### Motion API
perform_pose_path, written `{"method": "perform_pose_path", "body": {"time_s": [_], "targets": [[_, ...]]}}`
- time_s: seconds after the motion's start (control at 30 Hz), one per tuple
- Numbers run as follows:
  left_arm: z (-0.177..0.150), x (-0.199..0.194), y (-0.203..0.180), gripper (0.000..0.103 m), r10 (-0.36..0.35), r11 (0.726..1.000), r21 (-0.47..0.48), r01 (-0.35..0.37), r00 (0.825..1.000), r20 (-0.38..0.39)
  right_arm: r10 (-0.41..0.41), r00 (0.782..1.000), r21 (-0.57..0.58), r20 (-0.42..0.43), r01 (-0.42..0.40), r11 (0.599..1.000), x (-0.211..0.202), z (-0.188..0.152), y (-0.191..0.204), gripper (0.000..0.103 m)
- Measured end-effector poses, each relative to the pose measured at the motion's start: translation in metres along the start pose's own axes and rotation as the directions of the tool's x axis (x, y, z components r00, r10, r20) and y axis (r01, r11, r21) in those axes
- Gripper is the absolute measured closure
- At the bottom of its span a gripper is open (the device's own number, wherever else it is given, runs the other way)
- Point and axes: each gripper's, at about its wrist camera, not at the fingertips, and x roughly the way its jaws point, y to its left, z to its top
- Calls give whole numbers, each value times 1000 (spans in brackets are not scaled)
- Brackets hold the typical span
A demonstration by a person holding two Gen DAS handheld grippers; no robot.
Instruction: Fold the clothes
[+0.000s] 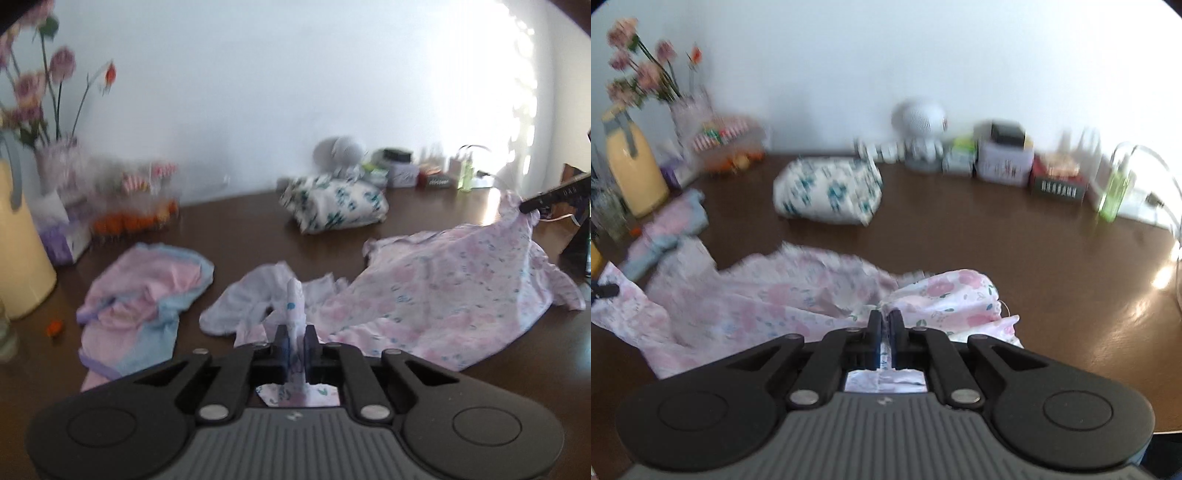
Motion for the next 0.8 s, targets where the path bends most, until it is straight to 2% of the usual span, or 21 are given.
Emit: {"method": "perform_pose_path", "body": {"time_s": [0.1, 0.2, 0.3, 0.37, 0.47, 0.5, 0.53, 0.57, 0.63, 0.7, 0.8], "targets": [[-9, -28, -7, 96, -5, 1000, 13, 5, 999, 40, 35, 998, -21, 52, -34, 999, -45, -10, 5, 99], [-28, -49, -6, 96, -6, 1000, -19, 7, 999, 44, 76, 995, -32, 57, -74, 997, -86, -39, 15, 100], [-52, -59, -3, 94, -4, 998, -62, 4, 1000, 9, 129, 992, -8, -1, -129, 992, -112, -82, 24, 100], [-63, -63, -2, 89, -2, 996, -84, 0, 1000, -14, 150, 984, 29, -93, -148, 989, -112, -117, 28, 99], [-59, -63, -5, 64, 9, 998, -56, -10, 1000, -14, 156, 958, 100, -240, -136, 986, -98, -160, 29, 98], [-56, -63, -8, 49, 13, 999, -35, -13, 1000, -10, 149, 954, 121, -259, -121, 985, -96, -168, 28, 96], [-50, -61, -11, 40, 14, 1000, -6, -14, 1000, -1, 134, 960, 126, -245, -106, 986, -99, -168, 26, 93], [-43, -58, -15, 35, 12, 999, 31, -12, 1000, 5, 115, 969, 122, -217, -90, 988, -104, -166, 25, 90], [-33, -47, -20, 25, 27, 995, 93, -26, 1000, -3, 90, 987, 89, -132, -78, 993, -117, -154, 28, 68], [-24, -34, -24, 21, 43, 988, 149, -40, 999, -18, 85, 994, 26, -65, -84, 996, -124, -142, 38, 51], [-13, -2, -17, 21, 42, 985, 168, -28, 996, -80, 94, 995, -101, -44, -98, 990, -112, -126, 61, 44]]}}
